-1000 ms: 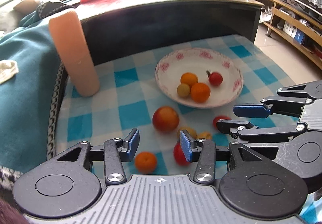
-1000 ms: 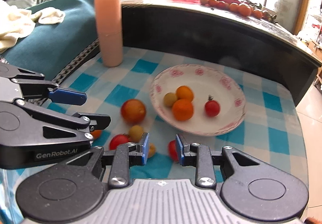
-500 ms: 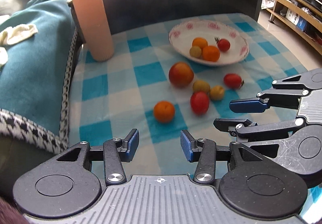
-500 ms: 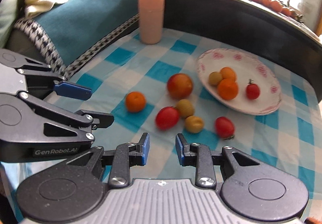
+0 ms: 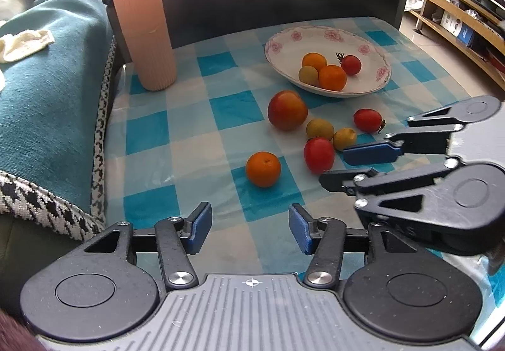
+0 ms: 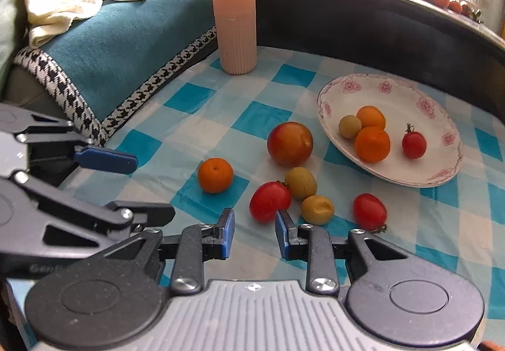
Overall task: Organize fruits
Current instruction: 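Grasp another red tomato with the right gripper while the left gripper reaches a tangerine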
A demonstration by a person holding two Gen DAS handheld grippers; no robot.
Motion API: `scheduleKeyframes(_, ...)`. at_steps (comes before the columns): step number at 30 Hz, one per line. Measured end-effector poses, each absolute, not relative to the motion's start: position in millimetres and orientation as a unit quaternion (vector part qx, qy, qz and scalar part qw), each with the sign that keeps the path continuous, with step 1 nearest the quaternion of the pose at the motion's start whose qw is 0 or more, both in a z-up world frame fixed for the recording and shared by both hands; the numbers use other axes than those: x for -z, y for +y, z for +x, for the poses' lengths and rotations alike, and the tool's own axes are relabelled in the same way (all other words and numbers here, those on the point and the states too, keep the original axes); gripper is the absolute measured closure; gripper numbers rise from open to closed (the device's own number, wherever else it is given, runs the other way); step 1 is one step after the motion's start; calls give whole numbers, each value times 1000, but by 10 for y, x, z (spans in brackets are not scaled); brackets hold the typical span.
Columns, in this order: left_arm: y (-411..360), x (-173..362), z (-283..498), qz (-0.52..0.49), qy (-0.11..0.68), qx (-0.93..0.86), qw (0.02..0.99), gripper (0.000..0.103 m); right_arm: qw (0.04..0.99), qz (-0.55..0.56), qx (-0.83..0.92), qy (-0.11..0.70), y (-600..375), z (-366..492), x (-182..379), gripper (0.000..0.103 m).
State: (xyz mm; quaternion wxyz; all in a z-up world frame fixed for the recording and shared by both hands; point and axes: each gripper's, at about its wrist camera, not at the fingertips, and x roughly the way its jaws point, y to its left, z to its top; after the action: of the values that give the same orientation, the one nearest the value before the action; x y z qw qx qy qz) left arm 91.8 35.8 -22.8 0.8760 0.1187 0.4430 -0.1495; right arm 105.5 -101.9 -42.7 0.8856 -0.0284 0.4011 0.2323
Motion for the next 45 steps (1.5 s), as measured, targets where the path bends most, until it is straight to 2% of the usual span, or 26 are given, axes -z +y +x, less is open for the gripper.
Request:
scheduleKeyframes(7, 409, 238, 926, 115, 446, 157, 873, 39, 892, -13, -225, 392, -970, 1160, 431, 58)
scheduleKeyframes(23, 565, 191, 921, 108, 440, 164, 876, 36, 889, 25, -170, 424, -1021, 1189, 477, 58)
scheduleKeyframes(25, 577, 186, 927, 105, 440, 164, 877, 36, 889, 24, -168, 424, -990, 1221, 516, 54)
scheduleKeyframes(31, 594, 196, 926, 105, 441, 166, 876, 35, 893, 4, -169, 418, -898, 1309, 605, 53)
scheduleKeyframes(34, 584, 189, 948, 101, 441, 170, 876, 35, 890, 8, -169, 424, -941, 1322, 595, 57)
scheduleKeyframes(45, 131, 302, 1331, 100, 433, 208, 871, 41, 887, 43, -163, 430, -1360, 967, 380, 58)
